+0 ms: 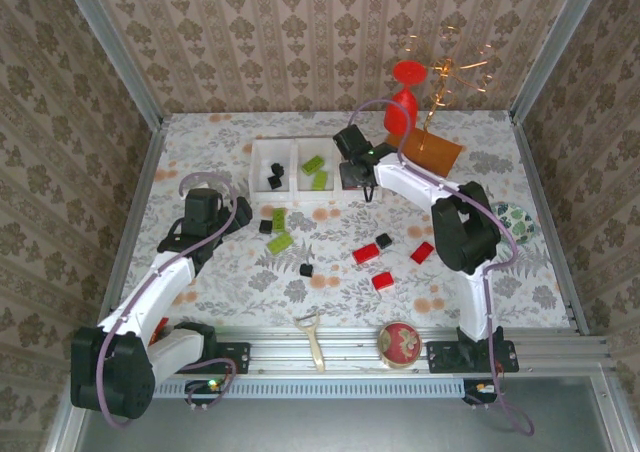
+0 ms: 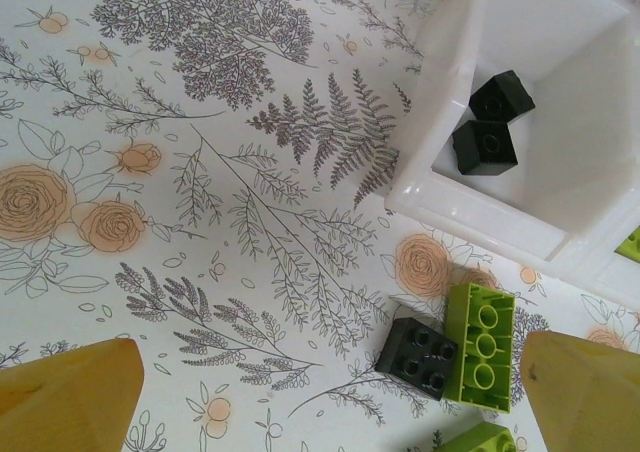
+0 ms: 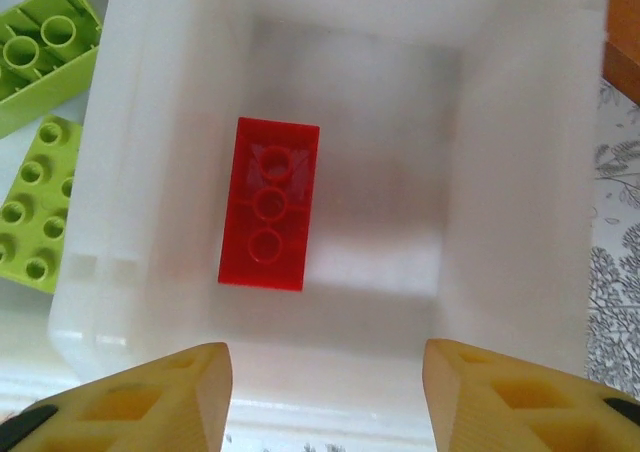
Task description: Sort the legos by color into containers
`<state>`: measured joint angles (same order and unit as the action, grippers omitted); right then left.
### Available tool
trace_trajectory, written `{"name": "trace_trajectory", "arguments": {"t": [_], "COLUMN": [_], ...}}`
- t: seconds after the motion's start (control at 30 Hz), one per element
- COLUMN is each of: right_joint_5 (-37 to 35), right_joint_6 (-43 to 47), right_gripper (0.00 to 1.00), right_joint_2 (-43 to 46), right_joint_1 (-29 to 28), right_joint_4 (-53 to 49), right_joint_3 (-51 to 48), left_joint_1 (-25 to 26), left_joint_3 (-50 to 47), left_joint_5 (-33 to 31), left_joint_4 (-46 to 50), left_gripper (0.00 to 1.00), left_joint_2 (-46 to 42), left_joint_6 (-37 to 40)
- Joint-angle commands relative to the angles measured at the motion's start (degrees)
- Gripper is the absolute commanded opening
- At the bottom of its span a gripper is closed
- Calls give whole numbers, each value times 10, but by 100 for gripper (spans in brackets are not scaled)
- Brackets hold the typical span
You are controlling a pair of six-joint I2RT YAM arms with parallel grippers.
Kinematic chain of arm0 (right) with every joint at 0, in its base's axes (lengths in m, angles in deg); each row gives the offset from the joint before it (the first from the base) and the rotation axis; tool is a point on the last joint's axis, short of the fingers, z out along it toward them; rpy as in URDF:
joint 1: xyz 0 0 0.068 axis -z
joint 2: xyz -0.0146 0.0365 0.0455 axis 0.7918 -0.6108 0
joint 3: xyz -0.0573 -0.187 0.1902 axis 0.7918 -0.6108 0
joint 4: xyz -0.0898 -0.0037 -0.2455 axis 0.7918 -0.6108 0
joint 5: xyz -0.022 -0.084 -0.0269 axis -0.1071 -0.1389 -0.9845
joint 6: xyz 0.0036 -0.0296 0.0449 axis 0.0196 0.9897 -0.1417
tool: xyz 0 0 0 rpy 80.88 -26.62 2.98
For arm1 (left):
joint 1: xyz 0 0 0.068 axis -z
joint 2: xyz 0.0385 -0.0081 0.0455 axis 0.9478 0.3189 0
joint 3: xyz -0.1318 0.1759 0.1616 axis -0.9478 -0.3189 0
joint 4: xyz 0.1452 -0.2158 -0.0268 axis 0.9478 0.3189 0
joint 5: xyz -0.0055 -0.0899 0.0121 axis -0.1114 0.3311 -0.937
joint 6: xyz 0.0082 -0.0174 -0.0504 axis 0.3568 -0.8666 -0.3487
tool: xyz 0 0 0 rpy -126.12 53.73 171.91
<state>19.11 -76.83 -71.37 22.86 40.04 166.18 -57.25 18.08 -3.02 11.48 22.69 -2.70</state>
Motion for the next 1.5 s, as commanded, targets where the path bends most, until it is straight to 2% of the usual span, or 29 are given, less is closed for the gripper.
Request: {"name": "trace_trajectory", "arguments": {"t": [0.0,0.23,0.33,0.37,0.4,0.57,0.9,1.2,1.47], "right_joint_5": [-7,-22,-21,-21,-22,-44,-93,-99,-104], "right_joint_6": [-9,-42,-63,-70,-77,-101,-128,-134,-137], "right_gripper": [59,72,81,86,99,100,100,100,100], "right_joint_2": [55,127,166,179,194,254,329,331,322], "right_joint_1": [-2,-9,-10,-10,-10,-10,-10,-9,-9], "right_joint_4": [6,15,20,20,20,29,-9,-14,-21], "right_joint_3": [-27,-106,-151,-168,-184,-248,-312,-319,-313], "left_joint_1": [-1,24,42,48,53,71,89,88,86], "left_joint_3": [-1,13,25,29,33,54,113,148,172], "left_joint_5": [11,2,-4,-7,-11,-15,-25,-61,-59], "left_joint_4": [24,56,66,69,71,66,50,51,51], "left_gripper": [95,92,91,91,91,90,88,87,87], "left_joint_2": [6,24,43,50,60,109,215,271,318], "left_joint_6": [20,39,48,49,50,49,53,34,36]}}
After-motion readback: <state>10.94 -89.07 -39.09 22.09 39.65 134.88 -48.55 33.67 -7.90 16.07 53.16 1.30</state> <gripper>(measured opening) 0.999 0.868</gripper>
